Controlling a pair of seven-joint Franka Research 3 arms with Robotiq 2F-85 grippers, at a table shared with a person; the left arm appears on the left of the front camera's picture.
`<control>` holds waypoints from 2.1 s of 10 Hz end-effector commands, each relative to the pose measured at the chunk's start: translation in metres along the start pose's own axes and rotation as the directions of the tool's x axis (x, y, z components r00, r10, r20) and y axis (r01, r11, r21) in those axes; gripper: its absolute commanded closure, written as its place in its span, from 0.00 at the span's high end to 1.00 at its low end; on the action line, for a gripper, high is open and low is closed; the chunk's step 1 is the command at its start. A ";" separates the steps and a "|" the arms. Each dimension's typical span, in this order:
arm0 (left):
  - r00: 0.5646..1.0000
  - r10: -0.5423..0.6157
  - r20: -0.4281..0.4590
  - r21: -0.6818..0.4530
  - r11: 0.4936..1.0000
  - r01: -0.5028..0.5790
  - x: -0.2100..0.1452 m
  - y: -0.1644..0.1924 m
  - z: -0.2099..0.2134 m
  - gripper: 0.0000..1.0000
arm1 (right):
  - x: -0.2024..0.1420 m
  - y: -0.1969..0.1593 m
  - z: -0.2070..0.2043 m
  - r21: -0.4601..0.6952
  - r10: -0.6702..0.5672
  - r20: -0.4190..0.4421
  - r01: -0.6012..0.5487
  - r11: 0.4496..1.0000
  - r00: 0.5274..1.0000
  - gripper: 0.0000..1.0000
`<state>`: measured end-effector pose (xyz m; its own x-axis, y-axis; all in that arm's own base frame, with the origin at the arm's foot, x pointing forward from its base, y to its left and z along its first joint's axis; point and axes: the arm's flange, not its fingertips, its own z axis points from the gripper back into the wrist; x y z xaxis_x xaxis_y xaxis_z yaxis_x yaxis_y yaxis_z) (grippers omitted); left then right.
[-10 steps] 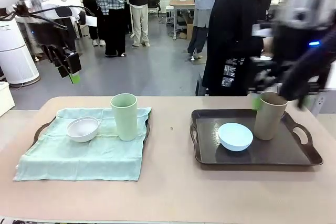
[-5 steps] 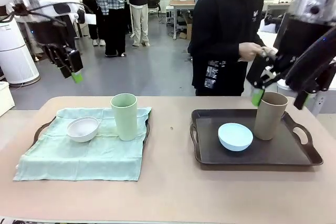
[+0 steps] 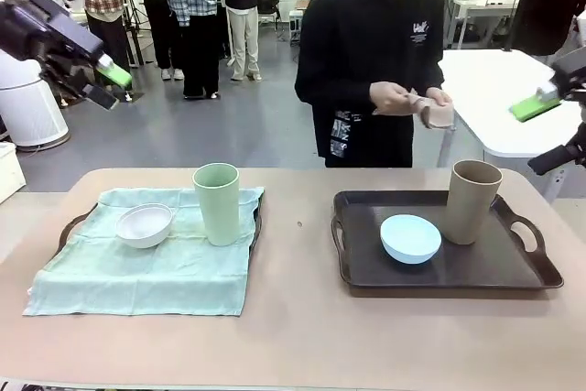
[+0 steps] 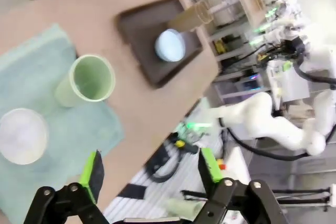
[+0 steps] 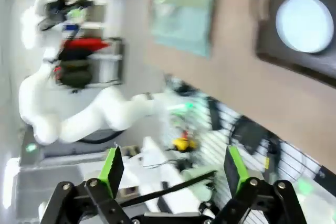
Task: Set up a tray with a mat and arrange the tableware.
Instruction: Pick up the Picnic Bowl and Reusable plastic cup from the Handle tray in front of the human's position and hold them in the air.
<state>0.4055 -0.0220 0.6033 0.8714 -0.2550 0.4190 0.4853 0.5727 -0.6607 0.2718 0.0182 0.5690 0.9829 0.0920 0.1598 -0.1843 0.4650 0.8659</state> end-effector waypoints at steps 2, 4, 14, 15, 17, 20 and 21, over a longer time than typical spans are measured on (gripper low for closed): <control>0.996 0.051 0.074 -0.195 0.980 -0.035 -0.016 0.007 -0.015 1.00 | -0.009 -0.017 -0.007 0.157 -0.015 0.009 0.013 0.987 1.000 1.00; 0.987 0.139 0.085 -0.263 0.958 -0.112 -0.035 0.016 -0.038 1.00 | -0.009 -0.029 -0.003 0.167 -0.092 0.043 0.084 0.982 0.995 1.00; 0.903 0.409 0.128 -0.244 0.896 -0.372 -0.094 0.055 -0.058 1.00 | -0.005 -0.057 0.021 0.177 -0.184 0.065 0.171 0.969 0.981 1.00; 0.903 0.409 0.128 -0.244 0.896 -0.372 -0.094 0.055 -0.058 1.00 | -0.005 -0.057 0.021 0.177 -0.184 0.065 0.171 0.969 0.981 1.00; 0.903 0.409 0.128 -0.244 0.896 -0.372 -0.094 0.055 -0.058 1.00 | -0.005 -0.057 0.021 0.177 -0.184 0.065 0.171 0.969 0.981 1.00; 0.903 0.409 0.128 -0.244 0.896 -0.372 -0.094 0.055 -0.058 1.00 | -0.005 -0.057 0.021 0.177 -0.184 0.065 0.171 0.969 0.981 1.00; 0.903 0.409 0.128 -0.244 0.896 -0.372 -0.094 0.055 -0.058 1.00 | -0.005 -0.057 0.021 0.177 -0.184 0.065 0.171 0.969 0.981 1.00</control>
<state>0.3532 -0.0149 0.4914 0.9782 0.1118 0.1750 0.1094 0.4389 -0.8919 0.2774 -0.0276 0.5277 0.9982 -0.0589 0.0139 0.0060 0.3248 0.9458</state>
